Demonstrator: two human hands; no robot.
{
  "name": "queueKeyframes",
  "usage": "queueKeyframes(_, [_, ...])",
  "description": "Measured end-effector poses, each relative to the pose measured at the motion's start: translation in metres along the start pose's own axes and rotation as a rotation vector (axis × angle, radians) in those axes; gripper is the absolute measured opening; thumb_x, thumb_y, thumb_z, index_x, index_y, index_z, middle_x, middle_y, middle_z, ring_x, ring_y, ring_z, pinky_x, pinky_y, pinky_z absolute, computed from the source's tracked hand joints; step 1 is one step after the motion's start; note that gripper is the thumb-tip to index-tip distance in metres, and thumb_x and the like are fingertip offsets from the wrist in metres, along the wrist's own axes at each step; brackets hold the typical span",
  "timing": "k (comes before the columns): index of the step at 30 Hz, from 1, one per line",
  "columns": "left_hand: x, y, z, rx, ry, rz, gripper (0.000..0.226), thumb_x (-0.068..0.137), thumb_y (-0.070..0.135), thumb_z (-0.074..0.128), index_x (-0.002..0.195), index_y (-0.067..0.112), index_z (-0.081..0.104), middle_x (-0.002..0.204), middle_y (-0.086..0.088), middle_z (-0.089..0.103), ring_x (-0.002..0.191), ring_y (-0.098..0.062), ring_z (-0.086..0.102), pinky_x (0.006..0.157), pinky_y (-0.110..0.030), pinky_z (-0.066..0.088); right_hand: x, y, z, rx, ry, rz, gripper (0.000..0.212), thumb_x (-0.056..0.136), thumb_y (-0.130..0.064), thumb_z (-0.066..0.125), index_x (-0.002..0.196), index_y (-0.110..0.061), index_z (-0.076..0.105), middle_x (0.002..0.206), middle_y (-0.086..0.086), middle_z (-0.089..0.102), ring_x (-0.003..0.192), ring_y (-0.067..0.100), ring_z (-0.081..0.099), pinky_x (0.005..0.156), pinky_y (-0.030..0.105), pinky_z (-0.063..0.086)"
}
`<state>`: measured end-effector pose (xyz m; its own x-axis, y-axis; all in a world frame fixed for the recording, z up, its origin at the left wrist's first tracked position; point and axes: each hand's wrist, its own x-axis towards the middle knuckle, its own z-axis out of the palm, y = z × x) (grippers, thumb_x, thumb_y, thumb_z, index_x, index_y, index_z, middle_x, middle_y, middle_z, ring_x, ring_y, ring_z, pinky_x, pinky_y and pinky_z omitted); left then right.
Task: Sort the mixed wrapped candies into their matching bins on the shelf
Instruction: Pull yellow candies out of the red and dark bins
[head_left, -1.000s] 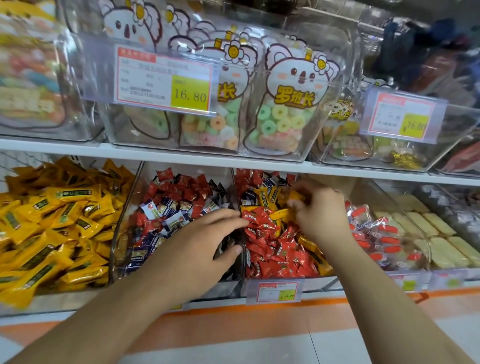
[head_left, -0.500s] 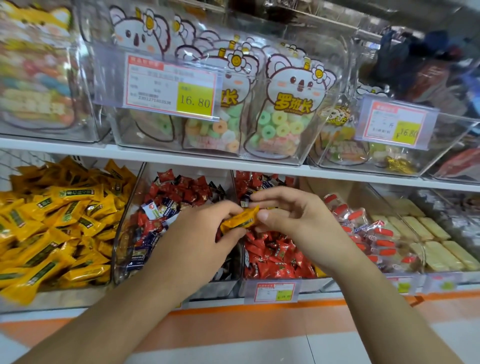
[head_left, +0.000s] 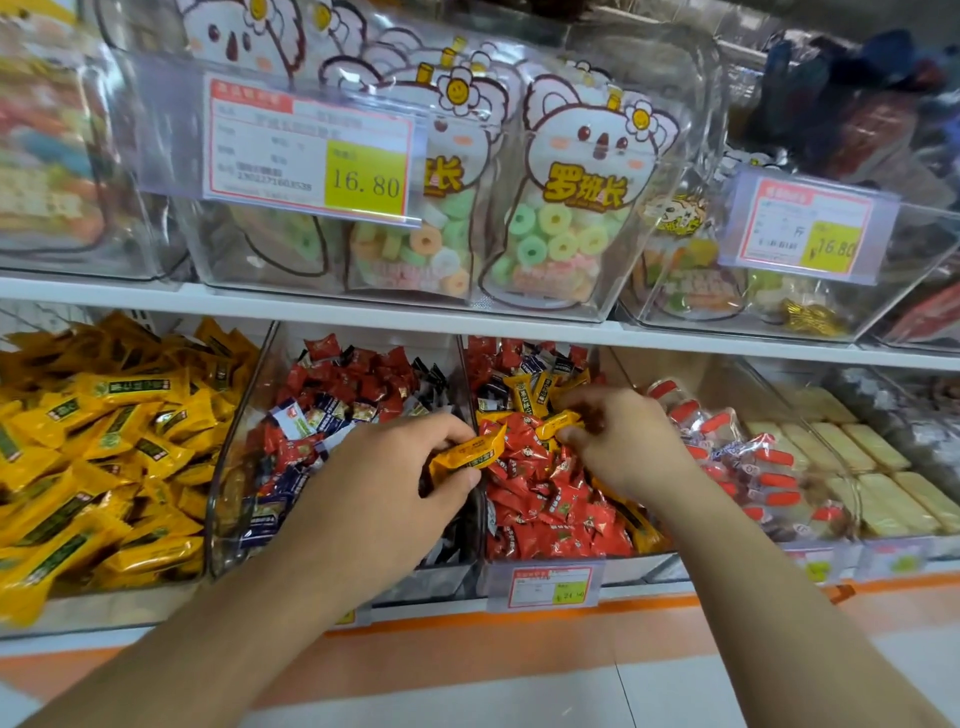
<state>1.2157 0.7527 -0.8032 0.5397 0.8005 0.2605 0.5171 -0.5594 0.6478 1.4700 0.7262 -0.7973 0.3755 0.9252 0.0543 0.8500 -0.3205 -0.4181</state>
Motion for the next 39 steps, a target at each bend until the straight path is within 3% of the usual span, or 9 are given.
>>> queueKeyframes(5, [0.0,-0.002,0.0,-0.031,-0.019,-0.009,0.02,0.095,0.04,0.069,0.115,0.04,0.068,0.096,0.027,0.065,0.08,0.016,0.056,0.062,-0.007,0.04,0.001,0.003,0.002,0.057,0.068,0.023,0.025,0.088,-0.02,0.081,0.111,-0.028,0.077,0.128,-0.006,0.069,0.121,0.018,0.061,0.095,0.023,0.041])
queueKeyframes(13, [-0.001,-0.002,-0.005,-0.085,0.017,-0.015,0.018,0.094,0.038,0.07,0.112,0.041,0.067,0.093,0.026,0.064,0.088,0.011,0.059,0.065,-0.011,0.045,-0.008,0.0,-0.008,0.271,0.26,0.011,0.018,0.09,-0.024,0.08,0.106,-0.033,0.076,0.097,-0.006,0.073,0.069,0.011,0.066,0.058,0.026,0.05])
queueKeyframes(19, [-0.009,-0.001,-0.016,-0.096,0.047,-0.044,0.014,0.094,0.039,0.07,0.106,0.042,0.066,0.095,0.025,0.063,0.097,0.007,0.056,0.072,-0.009,0.044,-0.028,-0.021,-0.011,0.451,0.245,-0.076,0.018,0.089,-0.024,0.081,0.103,-0.033,0.075,0.074,0.001,0.069,0.061,0.017,0.064,0.05,0.029,0.05])
queueKeyframes(22, [-0.013,-0.005,-0.023,-0.139,0.049,-0.062,0.011,0.094,0.041,0.07,0.103,0.044,0.066,0.103,0.023,0.063,0.101,0.007,0.056,0.078,-0.008,0.043,-0.035,-0.036,-0.009,0.47,0.271,-0.132,0.018,0.088,-0.024,0.081,0.102,-0.033,0.076,0.076,-0.001,0.069,0.065,0.013,0.064,0.058,0.03,0.052])
queueKeyframes(25, [-0.017,-0.009,-0.033,-0.266,0.042,-0.12,0.011,0.093,0.044,0.071,0.102,0.046,0.066,0.11,0.022,0.065,0.103,0.002,0.061,0.09,-0.03,0.053,-0.044,-0.058,-0.003,0.514,0.248,-0.22,0.022,0.086,-0.02,0.082,0.1,-0.036,0.076,0.084,-0.004,0.07,0.076,0.015,0.068,0.07,0.038,0.057])
queueKeyframes(28, [-0.019,-0.014,-0.049,-0.448,0.003,-0.232,0.013,0.094,0.046,0.07,0.106,0.046,0.069,0.111,0.018,0.07,0.101,-0.008,0.069,0.09,-0.041,0.059,-0.054,-0.084,0.009,0.466,0.219,-0.356,0.026,0.084,-0.016,0.083,0.1,-0.034,0.076,0.097,-0.012,0.067,0.087,0.011,0.066,0.077,0.033,0.055])
queueKeyframes(33, [-0.03,-0.031,-0.072,-1.012,-0.081,-0.341,0.017,0.093,0.014,0.07,0.107,0.005,0.075,0.108,-0.014,0.073,0.109,-0.032,0.071,0.091,-0.044,0.061,-0.061,-0.129,0.039,0.495,0.097,-0.52,0.021,0.087,-0.01,0.081,0.099,-0.027,0.077,0.109,-0.014,0.065,0.101,0.01,0.063,0.081,0.029,0.052])
queueKeyframes(36, [-0.04,-0.051,-0.092,-1.035,-0.014,-0.369,0.025,0.087,0.015,0.076,0.106,-0.001,0.073,0.104,-0.017,0.073,0.102,-0.033,0.072,0.087,-0.041,0.06,-0.06,-0.158,0.053,0.525,0.077,-0.607,0.022,0.087,-0.008,0.08,0.102,-0.024,0.077,0.111,-0.013,0.066,0.111,0.011,0.062,0.091,0.026,0.052])
queueKeyframes(39, [-0.05,-0.071,-0.115,-0.879,0.071,-0.39,0.028,0.079,0.028,0.085,0.102,0.013,0.079,0.104,-0.014,0.076,0.104,-0.032,0.072,0.098,-0.047,0.056,-0.056,-0.188,0.068,0.543,0.071,-0.648,0.021,0.088,-0.015,0.081,0.104,-0.027,0.076,0.111,-0.016,0.066,0.113,0.011,0.061,0.092,0.029,0.052])
